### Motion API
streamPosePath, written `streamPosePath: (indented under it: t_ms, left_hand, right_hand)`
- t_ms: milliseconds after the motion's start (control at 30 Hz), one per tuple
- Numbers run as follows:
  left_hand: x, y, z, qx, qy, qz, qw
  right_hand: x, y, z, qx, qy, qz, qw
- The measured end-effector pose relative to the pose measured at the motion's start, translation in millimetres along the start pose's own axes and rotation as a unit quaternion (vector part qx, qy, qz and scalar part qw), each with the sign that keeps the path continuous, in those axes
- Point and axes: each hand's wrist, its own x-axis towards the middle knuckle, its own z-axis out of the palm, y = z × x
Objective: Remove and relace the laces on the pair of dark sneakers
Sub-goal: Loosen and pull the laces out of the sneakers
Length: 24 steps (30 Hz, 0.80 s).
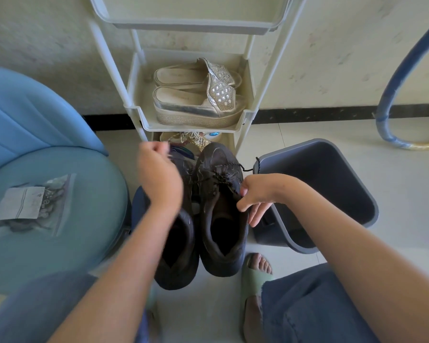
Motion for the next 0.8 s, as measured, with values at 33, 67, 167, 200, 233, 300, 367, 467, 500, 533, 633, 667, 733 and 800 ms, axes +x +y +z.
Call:
streamPosePath:
  t_ms: [33,67,167,200,233,300,367,467,500,533,633,667,733,800]
  left_hand:
    - [11,1,-4,-0.027,0.013,-0.032,0.999]
    - [17,4,-8,-0.019,-0.011,-0.027,0.999]
    - [7,10,-7,0.098,-0.132,0.075,0.984]
    - [-3,9,-4,0.142,-0.158,0.092,0.973]
    - [-10,8,-1,0.174,-0.169,0.100,0.965]
    - [-18,9,0,0.197,-0.148,0.125,0.961]
    - [-17,10,-3,0.196,-0.170,0.123,0.958]
    - [-21,13,-5,0.272,-0.341,0.039,0.899]
    - [-23,13,-6,0.308,-0.387,0.027,0.868]
    - [-25,15,-7,0.327,-0.416,0.022,0.848]
    - [-28,16,-8,0.305,-0.475,0.011,0.825]
    - [-28,17,-9,0.288,-0.492,0.005,0.822]
    - [-26,17,-10,0.250,-0.523,-0.004,0.815]
    - [-26,18,-10,0.231,-0.543,-0.021,0.807]
  right_hand:
    - [-1,2,0,0.001,-0.012,-0.001,1.000]
    - [-1,4,0,0.002,-0.019,-0.004,1.000]
    - [0,-1,-2,0.005,-0.010,-0.019,1.000]
    - [-1,-3,-3,0.005,-0.005,-0.024,1.000]
    - [-1,-5,-3,0.005,0.012,-0.030,0.999]
    - [3,-5,-5,0.007,0.087,-0.059,0.994]
    - [10,-4,-5,0.029,0.180,-0.121,0.976]
    - [21,-8,-1,-0.015,0.241,-0.195,0.951]
    - [24,-10,2,-0.040,0.237,-0.200,0.950]
    - [26,-12,4,-0.062,0.229,-0.200,0.951]
    - [32,-14,7,-0.092,0.234,-0.209,0.945]
    - [32,-15,7,-0.091,0.247,-0.220,0.939]
    - [33,-15,5,-0.075,0.284,-0.231,0.927]
    - [33,-15,3,-0.086,0.296,-0.217,0.926]
